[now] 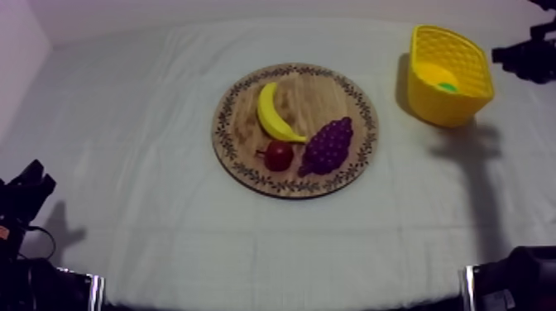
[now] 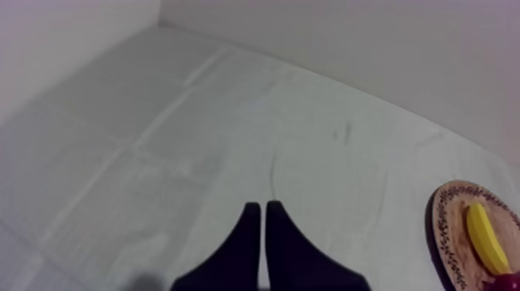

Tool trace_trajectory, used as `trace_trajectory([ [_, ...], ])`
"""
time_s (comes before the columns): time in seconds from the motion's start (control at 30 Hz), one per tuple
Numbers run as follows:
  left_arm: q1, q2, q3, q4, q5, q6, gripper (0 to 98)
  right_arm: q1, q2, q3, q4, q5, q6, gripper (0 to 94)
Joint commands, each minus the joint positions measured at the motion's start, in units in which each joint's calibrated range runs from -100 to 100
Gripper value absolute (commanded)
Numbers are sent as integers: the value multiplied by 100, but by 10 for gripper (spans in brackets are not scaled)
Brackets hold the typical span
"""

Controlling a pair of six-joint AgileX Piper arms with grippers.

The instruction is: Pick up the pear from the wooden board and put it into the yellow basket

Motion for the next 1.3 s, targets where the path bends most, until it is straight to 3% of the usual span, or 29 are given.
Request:
trace_trajectory([
  [0.0, -3, -4, 0, 0, 2, 0, 1, -67, -1762, 773, 150, 22, -128, 8],
  [0.23, -3, -4, 0, 0, 2, 0, 1, -240, -3595, 1810, 469, 211, -456, 8],
  [0.4, -3, -4, 0, 0, 2, 0, 1, -228, -4564, 2765, 636, -222, -825, 8],
  [0.63, -3, -4, 0, 0, 2, 0, 1, -57, -5650, 3825, 653, -460, -1020, 8],
  [0.87, -3, -4, 0, 0, 2, 0, 1, 12, -6302, 4486, 770, -283, -1245, 7],
  [1.1, -3, -4, 0, 0, 2, 0, 1, 4, -6370, 4770, 474, -59, -1046, 8],
  [1.27, -3, -4, 0, 0, 2, 2, 1, 16, -6381, 4876, 51, -279, -217, 7],
])
